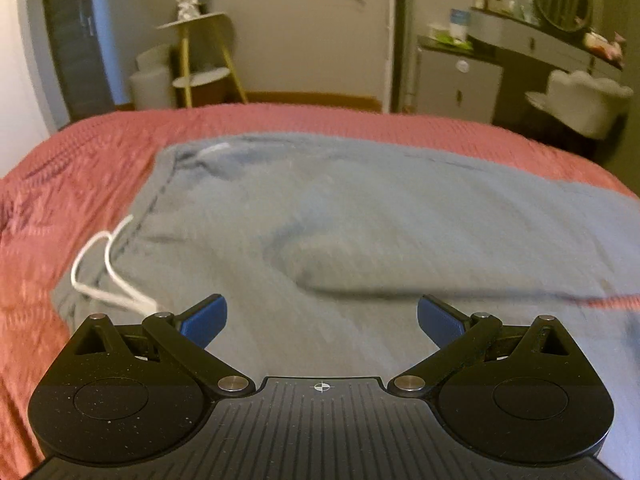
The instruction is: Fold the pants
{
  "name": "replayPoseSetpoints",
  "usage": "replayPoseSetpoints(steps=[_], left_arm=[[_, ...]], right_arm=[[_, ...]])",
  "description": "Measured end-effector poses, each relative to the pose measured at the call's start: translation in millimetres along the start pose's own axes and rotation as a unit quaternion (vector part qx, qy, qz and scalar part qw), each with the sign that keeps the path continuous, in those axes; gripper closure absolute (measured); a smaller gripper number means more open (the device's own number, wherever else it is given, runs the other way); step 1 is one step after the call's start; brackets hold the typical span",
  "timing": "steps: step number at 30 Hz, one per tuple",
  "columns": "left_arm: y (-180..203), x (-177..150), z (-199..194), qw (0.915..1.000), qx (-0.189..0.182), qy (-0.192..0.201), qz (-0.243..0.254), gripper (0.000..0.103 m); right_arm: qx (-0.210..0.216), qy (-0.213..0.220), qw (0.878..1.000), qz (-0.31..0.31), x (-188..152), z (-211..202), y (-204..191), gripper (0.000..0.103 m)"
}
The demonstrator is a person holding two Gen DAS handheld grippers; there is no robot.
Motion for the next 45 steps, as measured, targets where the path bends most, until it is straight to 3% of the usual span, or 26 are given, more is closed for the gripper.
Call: replayPoseSetpoints(steps=[3,7,9,13,17,20,22,26,30,35,36,38,39,41,45], left_arm=[[-9.2,37.8,31.0,0.9997,-0.014,-0.014,-0.011,0.0],[-18.7,100.0,86.0,0.9985,-0.022,-0.035,-0.037,0.0],[-17.1,125.8,120.8,0.9984,-0.007,-0.046,-0.033,0.0],[-5.6,154.1,181.6,0.9976,0.031,-0.061,0.011,0.0],[12.4,166.0,239.9,0.9916,0.015,-0.124,0.033,0.0],[13.3,171.1,274.2,0.9847,0.014,-0.171,0.029,0.0],[5.0,171.7,293.2,0.9792,0.019,-0.202,-0.003,0.0],[-4.2,184.0,299.2,0.9715,-0.036,-0.213,-0.098,0.0],[4.9,172.1,314.0,0.9473,-0.034,-0.286,-0.139,0.0],[14.8,160.4,320.8,0.9524,0.006,-0.289,-0.096,0.0],[15.1,159.3,317.8,0.9537,0.009,-0.285,-0.095,0.0],[13.4,156.2,310.6,0.9552,0.013,-0.278,-0.1,0.007],[8.8,154.0,304.8,0.9569,0.02,-0.272,-0.101,0.017],[2.2,157.0,299.6,0.9587,0.011,-0.261,-0.111,0.031],[1.1,156.1,276.2,0.9589,-0.052,-0.249,-0.126,0.086]], right_arm=[[0.012,-0.032,0.998,0.053,52.8,59.4,2.4,0.017],[-0.006,-0.049,0.992,0.113,108.3,136.5,2.1,0.017],[-0.016,-0.058,0.989,0.136,130.2,173.4,-0.2,0.017],[-0.046,-0.067,0.983,0.165,158.9,231.2,5.3,0.017],[-0.081,-0.072,0.975,0.194,177.1,269.5,19.7,0.017],[-0.105,-0.068,0.979,0.164,179.9,282.6,22.3,0.017],[-0.111,-0.065,0.982,0.136,178.0,285.2,19.6,0.017],[-0.088,-0.06,0.989,0.106,171.9,276.2,17.0,0.018],[-0.08,-0.049,0.992,0.084,167.2,269.1,17.0,0.027],[-0.076,-0.047,0.994,0.059,161.5,257.6,15.7,0.048],[-0.069,-0.048,0.995,0.059,160.9,254.7,16.7,0.056],[-0.051,-0.052,0.995,0.067,159.9,248.6,20.2,0.072],[-0.041,-0.053,0.995,0.075,158.7,245.5,22.5,0.083],[-0.011,-0.051,0.994,0.098,156.0,238.6,27.0,0.091],[0.017,-0.038,0.994,0.104,144.8,220.7,31.3,0.094]])
Point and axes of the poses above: each gripper's, at about its wrist camera, not at the fingertips, and z roughly the way its jaws point, y to its right, x to its top, the point moved 9 cm from there along z, roughly the way its jaws point, and after that the axes turned 6 degrees about x, right-handed, at the moved point
